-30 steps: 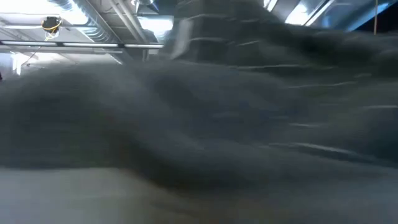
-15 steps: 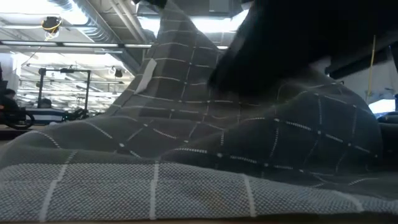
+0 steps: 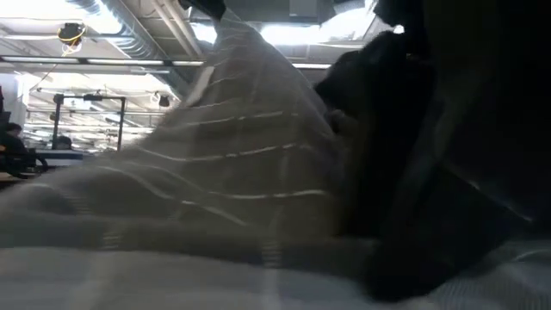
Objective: Fold towel
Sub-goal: Fold the black towel
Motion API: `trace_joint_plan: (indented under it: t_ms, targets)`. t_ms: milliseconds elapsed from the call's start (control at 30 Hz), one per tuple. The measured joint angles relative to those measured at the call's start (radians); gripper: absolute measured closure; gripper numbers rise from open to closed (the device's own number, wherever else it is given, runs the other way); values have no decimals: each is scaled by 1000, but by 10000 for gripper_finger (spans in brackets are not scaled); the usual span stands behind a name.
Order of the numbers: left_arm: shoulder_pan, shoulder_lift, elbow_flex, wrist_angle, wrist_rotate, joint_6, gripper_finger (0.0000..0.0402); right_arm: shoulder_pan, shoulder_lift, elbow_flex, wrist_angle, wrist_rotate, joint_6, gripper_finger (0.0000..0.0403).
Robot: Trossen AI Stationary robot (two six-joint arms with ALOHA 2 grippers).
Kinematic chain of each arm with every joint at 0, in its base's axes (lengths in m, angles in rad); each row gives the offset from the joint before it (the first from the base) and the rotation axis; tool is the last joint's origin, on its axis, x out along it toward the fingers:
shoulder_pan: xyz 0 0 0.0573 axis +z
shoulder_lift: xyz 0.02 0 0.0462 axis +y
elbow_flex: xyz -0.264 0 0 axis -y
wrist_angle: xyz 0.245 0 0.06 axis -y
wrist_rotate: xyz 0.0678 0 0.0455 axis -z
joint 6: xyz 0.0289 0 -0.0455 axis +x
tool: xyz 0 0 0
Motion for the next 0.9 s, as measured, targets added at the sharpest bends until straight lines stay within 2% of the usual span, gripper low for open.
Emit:
trace_joint_plan:
  t_ms: [67,133,367,467,567,733,900]
  targets:
    - [0,0,0,-31,0,-13,399,8,-15,0,-95,-2,-9,369]
    - [-1,0,0,-74,1,-40,399,23,-33,-1,-199,5,-17,390]
    - [-40,0,0,-218,4,-211,397,89,-103,-7,-630,93,-16,397]
    - [-70,4,0,-211,32,-264,399,107,-106,-6,-735,171,22,377]
    - [-101,19,0,-208,38,-296,397,111,-106,-6,-736,211,130,351]
    - [-143,67,0,-199,39,-300,397,129,-116,10,-640,94,245,296]
    - [-154,115,0,-183,40,-268,399,173,-119,58,-420,134,196,242]
